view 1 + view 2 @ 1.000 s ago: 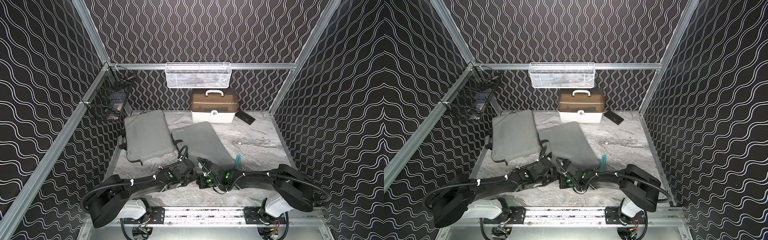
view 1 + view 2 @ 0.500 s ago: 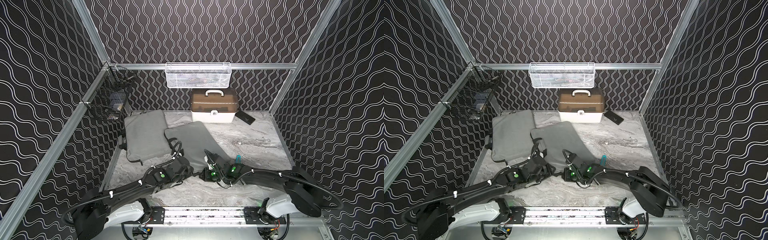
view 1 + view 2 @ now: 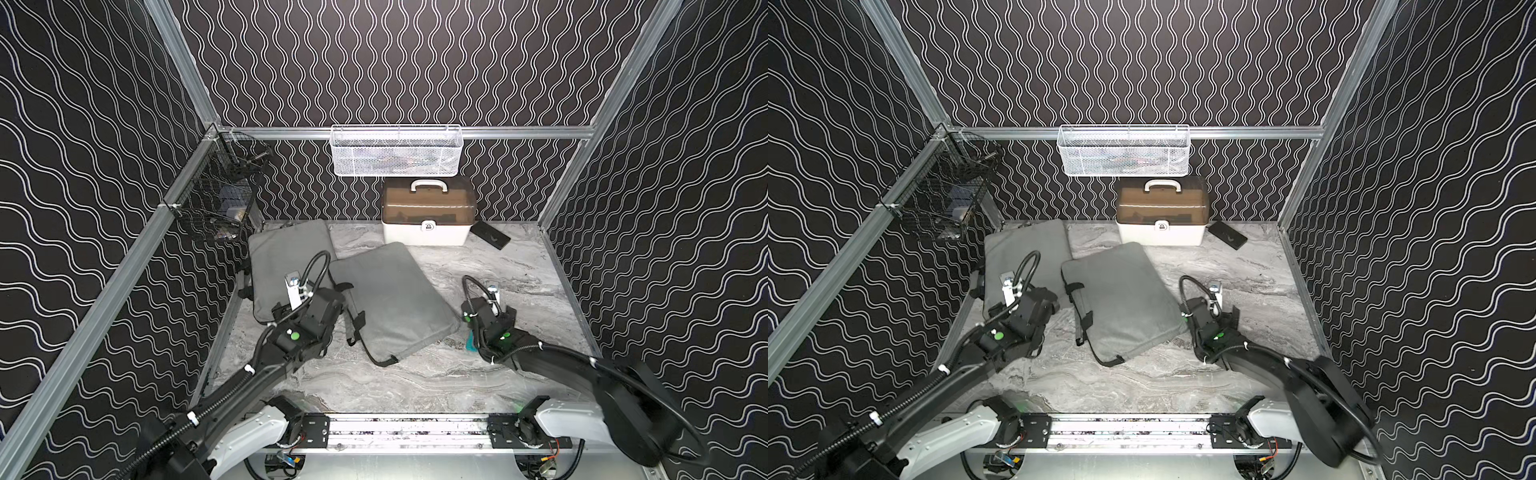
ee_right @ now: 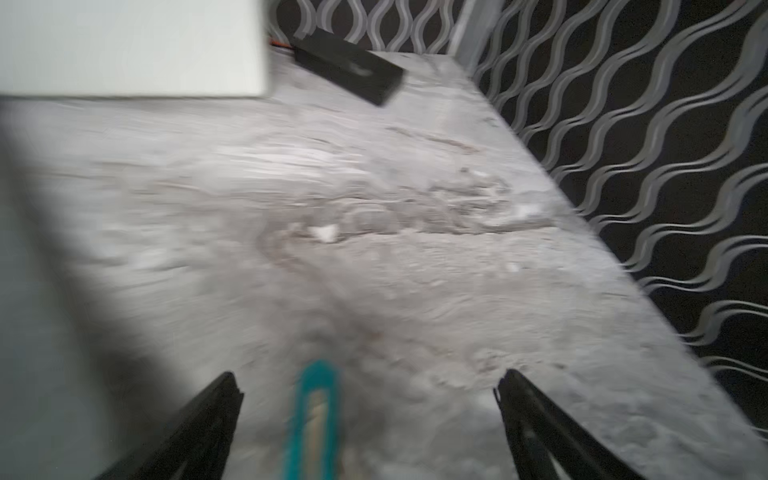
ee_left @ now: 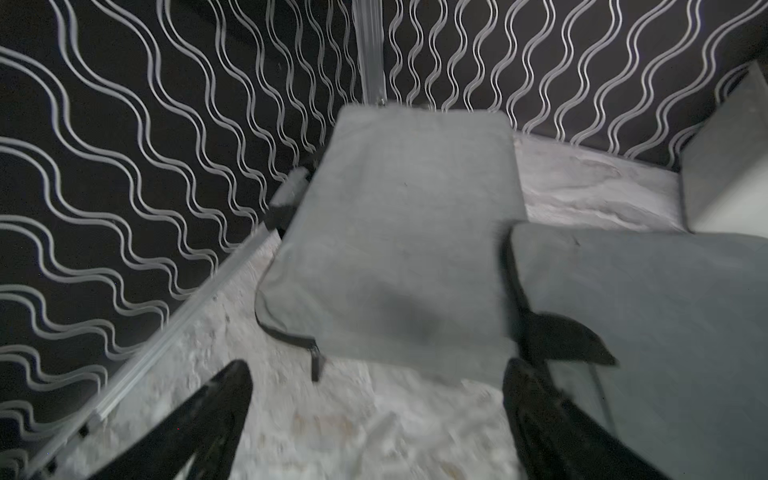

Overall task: Put the mouse into the laptop bag
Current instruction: Reset both arms

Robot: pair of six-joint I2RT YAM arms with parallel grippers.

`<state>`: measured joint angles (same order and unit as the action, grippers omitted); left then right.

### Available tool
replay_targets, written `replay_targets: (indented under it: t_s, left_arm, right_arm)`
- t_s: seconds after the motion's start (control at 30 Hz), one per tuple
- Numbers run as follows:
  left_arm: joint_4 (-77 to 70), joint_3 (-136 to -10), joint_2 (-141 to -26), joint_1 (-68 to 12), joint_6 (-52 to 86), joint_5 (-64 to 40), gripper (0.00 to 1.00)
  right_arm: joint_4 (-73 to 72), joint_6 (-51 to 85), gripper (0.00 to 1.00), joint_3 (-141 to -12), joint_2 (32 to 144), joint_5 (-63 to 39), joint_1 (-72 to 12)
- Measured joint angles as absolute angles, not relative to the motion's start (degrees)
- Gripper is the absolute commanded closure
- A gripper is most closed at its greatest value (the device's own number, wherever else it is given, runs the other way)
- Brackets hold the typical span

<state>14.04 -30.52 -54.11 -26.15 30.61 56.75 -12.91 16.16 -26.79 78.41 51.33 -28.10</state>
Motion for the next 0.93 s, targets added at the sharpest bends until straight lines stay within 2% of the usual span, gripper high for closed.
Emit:
replay_targets:
  t_s: [0.1,0.17,0.2,0.23,0.3,0.4,0.47,0.6,0.93]
  left_arm:
    - [-5.2,-17.8,-61.0,-20.5,21.0,55.5,0.03]
    - [-18.7,-15.4,-70.9,-16.1,16.5,54.4,0.04]
    - [-24.7,-16.1,-76.2,-14.8,14.4,53.9,0.01]
    - [-29.6,-16.9,-79.7,-14.1,12.6,52.4,0.01]
    - [-42.6,-17.3,-86.2,-11.2,10.0,47.9,0.01]
    - [-44.7,-20.2,-87.8,-5.8,9.7,42.6,0.01]
    - [-48.5,-20.9,-88.8,-5.7,8.3,36.6,0.01]
    - [-53.7,-19.8,-94.0,-5.9,4.5,25.4,0.01]
    - [-58.3,-19.9,-94.6,-5.3,3.2,21.2,0.01]
  right_arm:
    - [-31.7,6.6,0.03,-24.3,89.6,52.2,-19.5]
    - [-45.6,1.8,0.06,-21.2,94.4,49.2,-16.9]
    - [-49.8,0.8,0.09,-20.2,95.5,46.3,-14.3]
    - [-50.6,1.0,0.01,-20.2,95.5,44.2,-12.1]
    - [-48.0,3.9,0.00,-23.3,92.7,36.7,-5.5]
    - [-50.6,5.8,0.00,-25.6,92.6,27.7,-0.3]
    - [-54.9,5.9,0.00,-21.9,94.3,22.9,-0.3]
    - [-57.4,6.0,0.00,-16.4,94.9,20.1,-0.9]
    - [-56.4,5.7,0.00,-22.2,95.6,14.3,-0.7]
